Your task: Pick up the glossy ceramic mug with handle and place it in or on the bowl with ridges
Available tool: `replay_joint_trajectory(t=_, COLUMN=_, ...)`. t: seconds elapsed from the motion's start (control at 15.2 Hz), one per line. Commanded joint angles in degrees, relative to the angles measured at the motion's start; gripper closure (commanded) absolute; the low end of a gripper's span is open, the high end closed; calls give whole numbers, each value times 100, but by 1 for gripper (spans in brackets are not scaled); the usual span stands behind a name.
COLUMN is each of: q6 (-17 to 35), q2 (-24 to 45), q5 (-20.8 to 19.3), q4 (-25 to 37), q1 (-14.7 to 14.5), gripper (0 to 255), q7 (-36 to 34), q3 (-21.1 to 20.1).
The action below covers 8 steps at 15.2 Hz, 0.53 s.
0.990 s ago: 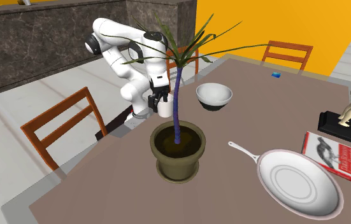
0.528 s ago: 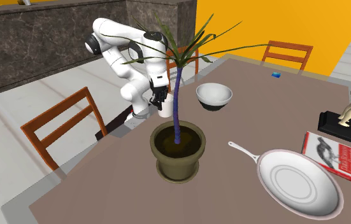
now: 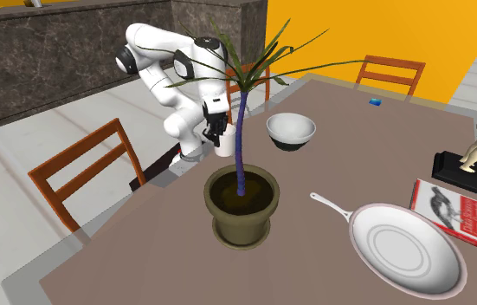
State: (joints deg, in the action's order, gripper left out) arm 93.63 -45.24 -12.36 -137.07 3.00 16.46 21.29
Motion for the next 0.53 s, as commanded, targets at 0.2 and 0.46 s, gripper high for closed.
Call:
replay_joint_trajectory(t=0.2, q6=-343, q2=81, q5=72, q4=422, q1=-41, gripper=255, q7=3, q3=-70)
replay_joint_trajectory(t=0.46, q6=-620, q2=164, q5=123, q4=781, q1=-72, gripper=255, q7=12, q3=-116)
